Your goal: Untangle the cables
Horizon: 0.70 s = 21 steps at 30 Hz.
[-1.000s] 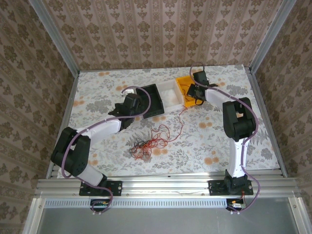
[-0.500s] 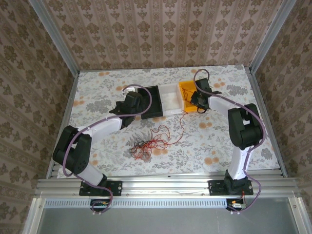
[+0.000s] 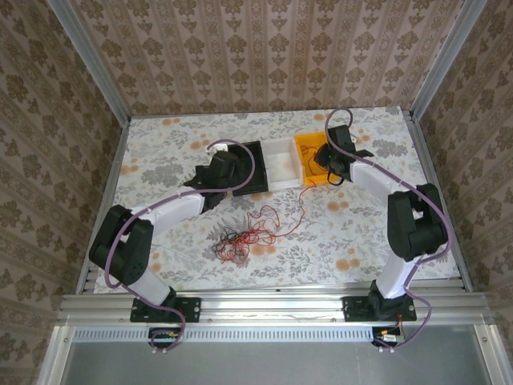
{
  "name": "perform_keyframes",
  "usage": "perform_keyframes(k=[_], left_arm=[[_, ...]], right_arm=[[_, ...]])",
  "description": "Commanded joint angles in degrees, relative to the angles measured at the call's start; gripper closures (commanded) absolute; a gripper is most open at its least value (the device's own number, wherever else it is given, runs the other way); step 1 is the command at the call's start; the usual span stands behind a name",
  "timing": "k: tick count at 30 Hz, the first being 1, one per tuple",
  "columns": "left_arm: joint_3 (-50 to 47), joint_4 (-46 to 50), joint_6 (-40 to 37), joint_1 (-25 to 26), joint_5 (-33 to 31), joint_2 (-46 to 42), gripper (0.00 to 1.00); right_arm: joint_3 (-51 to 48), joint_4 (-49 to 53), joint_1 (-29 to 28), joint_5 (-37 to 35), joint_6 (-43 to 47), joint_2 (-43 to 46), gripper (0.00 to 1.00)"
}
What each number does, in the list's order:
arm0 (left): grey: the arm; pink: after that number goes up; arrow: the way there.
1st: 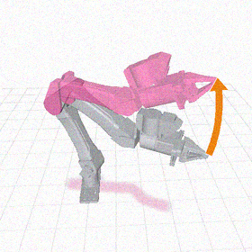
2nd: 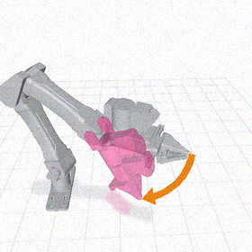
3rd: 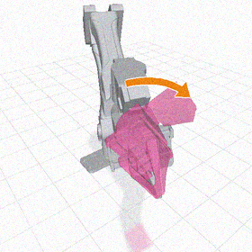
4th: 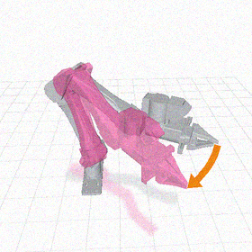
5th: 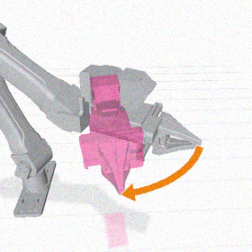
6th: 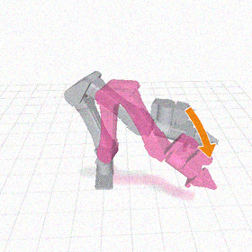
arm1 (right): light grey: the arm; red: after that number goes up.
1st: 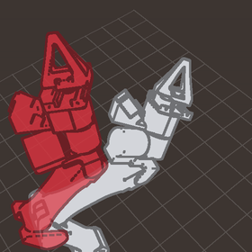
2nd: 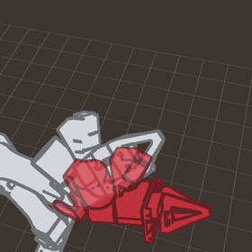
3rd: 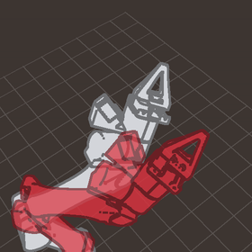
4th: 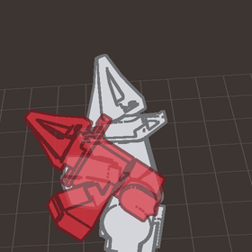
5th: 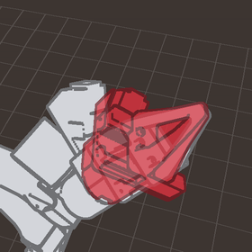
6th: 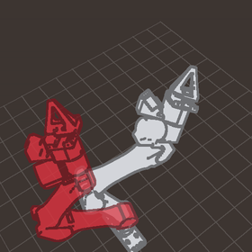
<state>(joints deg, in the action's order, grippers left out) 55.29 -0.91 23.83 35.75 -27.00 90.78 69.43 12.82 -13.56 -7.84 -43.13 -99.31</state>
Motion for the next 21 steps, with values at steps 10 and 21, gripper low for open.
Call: perform_keyframes(k=[10, 21], left_arm=[[-5.1, 5.2, -13.6, 5.1, 24.0, -4.7, 0.0], [-3.4, 13.2, -18.4, 8.3, 26.5, -2.9, 0.0]], right_arm=[[-20.3, -5.9, -19.1, -1.1, 23.0, 15.9, 0.55], [-22.6, -1.1, -21.3, -7.2, 24.9, 14.3, 0.53]])
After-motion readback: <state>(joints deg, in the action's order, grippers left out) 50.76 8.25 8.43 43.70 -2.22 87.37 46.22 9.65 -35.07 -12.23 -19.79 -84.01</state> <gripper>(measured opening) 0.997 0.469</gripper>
